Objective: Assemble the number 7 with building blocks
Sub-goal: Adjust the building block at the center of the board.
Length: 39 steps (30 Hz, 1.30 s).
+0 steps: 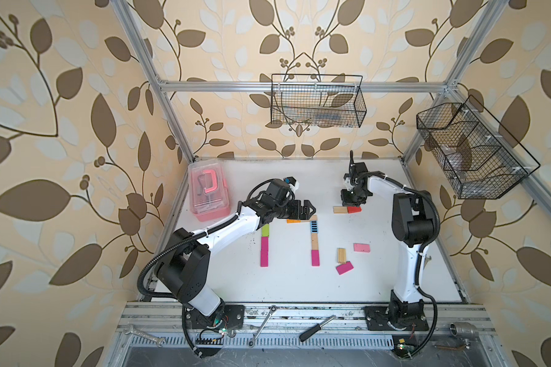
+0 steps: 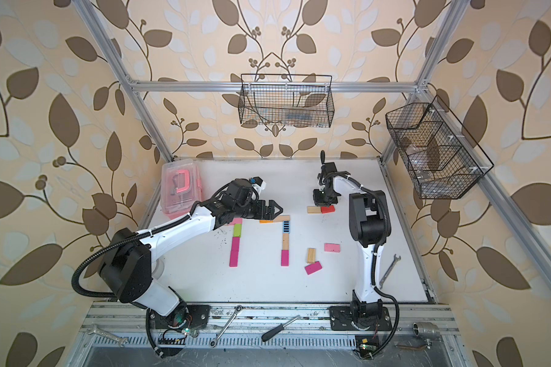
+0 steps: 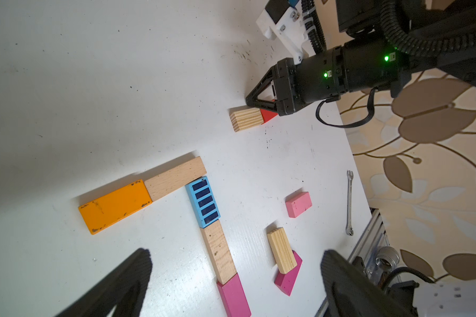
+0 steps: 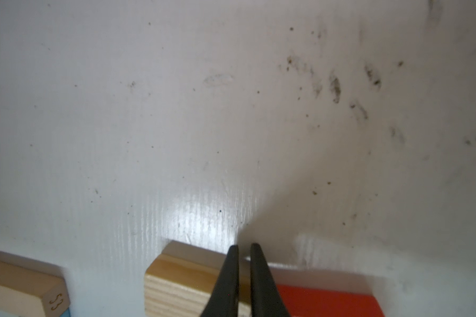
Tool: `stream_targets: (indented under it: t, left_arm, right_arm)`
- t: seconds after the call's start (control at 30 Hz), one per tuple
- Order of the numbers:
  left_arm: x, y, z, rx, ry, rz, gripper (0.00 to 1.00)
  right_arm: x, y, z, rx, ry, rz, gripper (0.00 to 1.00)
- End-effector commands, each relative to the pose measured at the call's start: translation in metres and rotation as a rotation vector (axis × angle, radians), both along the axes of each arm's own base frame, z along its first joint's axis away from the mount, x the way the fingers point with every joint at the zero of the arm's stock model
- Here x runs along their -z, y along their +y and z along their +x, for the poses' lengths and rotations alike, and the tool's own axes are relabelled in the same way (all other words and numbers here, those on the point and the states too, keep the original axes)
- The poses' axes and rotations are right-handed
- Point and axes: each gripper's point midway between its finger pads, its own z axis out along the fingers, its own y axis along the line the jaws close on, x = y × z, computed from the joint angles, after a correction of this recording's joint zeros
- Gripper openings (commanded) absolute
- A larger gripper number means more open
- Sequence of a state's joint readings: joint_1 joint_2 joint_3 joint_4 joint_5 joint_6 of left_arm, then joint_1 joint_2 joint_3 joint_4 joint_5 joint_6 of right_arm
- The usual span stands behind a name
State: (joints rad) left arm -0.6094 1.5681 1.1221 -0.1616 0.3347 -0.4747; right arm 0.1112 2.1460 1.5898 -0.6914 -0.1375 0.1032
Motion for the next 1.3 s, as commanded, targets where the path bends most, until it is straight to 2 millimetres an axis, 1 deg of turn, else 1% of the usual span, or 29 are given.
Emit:
stream_targets:
  t: [0.0, 0.17, 0.3, 0.43, 0.57, 0.67, 0.9, 1.03, 1.27]
  left_arm:
    - [-0.014, 0.002, -0.004, 0.012, -0.048, -0.012, 0.99]
    - [-0.014, 0.002, -0.004, 0.013, -0.047, -0.012, 0.99]
    - [-0.013, 0.003, -0.005, 0.012, -0.047, -0.007, 0.99]
    - [-0.014, 0.005, -0.005, 0.008, -0.053, -0.003, 0.99]
    - [-0.014, 0.006, -0.006, 0.006, -0.052, -0.001, 0.99]
    - [-0.014, 0.006, -0.006, 0.007, -0.054, 0.002, 0.99]
    - [-0.015, 0.006, -0.006, 0.01, -0.053, 0.003, 0.99]
    - [-0.014, 0.006, -0.006, 0.01, -0.051, 0.004, 0.99]
    - [-0.014, 0.004, -0.006, 0.015, -0.049, -0.003, 0.99]
  right_arm:
    - [0.005, -0.002, -0.015, -0.021, 0.034, -0.029, 0.12]
    - [0.005, -0.001, -0.016, -0.025, 0.034, -0.034, 0.12]
    - [-0.002, -0.006, -0.007, -0.017, 0.018, -0.029, 0.12]
    - [-0.015, -0.018, 0.003, 0.008, -0.012, -0.02, 0.13]
    - [-0.017, -0.04, 0.007, 0.046, -0.013, -0.025, 0.13]
    - [-0.015, -0.054, 0.005, 0.073, -0.005, -0.04, 0.13]
    - [-0.003, -0.077, -0.003, 0.135, 0.018, -0.067, 0.12]
    - [0.002, -0.081, -0.009, 0.145, 0.029, -0.067, 0.12]
    - [0.006, -0.077, -0.018, 0.142, 0.036, -0.052, 0.12]
